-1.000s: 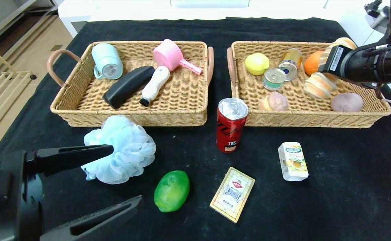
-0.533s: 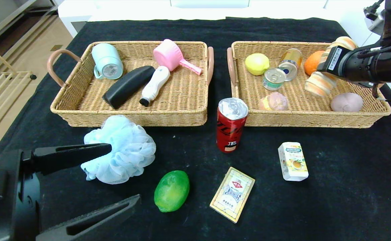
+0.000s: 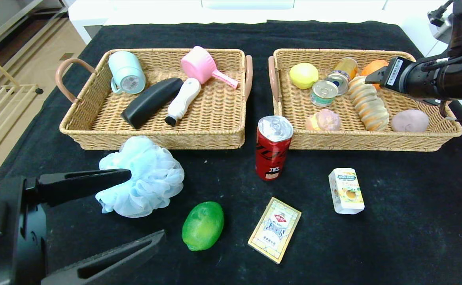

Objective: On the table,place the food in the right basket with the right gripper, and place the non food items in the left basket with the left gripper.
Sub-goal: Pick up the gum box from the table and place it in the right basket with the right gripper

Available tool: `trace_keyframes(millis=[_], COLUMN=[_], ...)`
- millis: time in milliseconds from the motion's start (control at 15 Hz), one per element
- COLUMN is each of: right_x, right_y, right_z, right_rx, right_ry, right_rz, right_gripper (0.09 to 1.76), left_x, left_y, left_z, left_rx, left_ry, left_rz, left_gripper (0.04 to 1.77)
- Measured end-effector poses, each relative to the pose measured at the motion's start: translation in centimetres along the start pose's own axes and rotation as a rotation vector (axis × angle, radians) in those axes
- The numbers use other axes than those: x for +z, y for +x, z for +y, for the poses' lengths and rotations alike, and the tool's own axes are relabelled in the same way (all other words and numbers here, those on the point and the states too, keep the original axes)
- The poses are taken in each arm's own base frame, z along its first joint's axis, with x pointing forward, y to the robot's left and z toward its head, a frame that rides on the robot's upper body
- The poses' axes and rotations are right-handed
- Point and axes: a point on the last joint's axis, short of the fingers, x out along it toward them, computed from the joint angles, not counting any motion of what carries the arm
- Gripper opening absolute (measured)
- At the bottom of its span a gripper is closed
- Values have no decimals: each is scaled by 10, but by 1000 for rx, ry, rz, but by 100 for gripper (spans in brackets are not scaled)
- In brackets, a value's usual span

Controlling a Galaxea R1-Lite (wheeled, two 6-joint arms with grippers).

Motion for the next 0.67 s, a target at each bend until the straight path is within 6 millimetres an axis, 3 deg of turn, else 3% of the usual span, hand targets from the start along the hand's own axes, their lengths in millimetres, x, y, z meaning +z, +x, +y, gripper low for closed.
trace_keyframes(millis=[400,667], right_x=[-1,-17], right_y=[-5,-25], right_z=[2,3], right_rx=[-1,-45], right_ry=[-9,-159], right_rz=[6,50], right_gripper=[153,160], left_x=[1,1], left_y=[-1,-1], left_z=[0,0], left_rx=[2,2], left_ry=[2,1], left_rz=[-4,-4], left_gripper=[172,172])
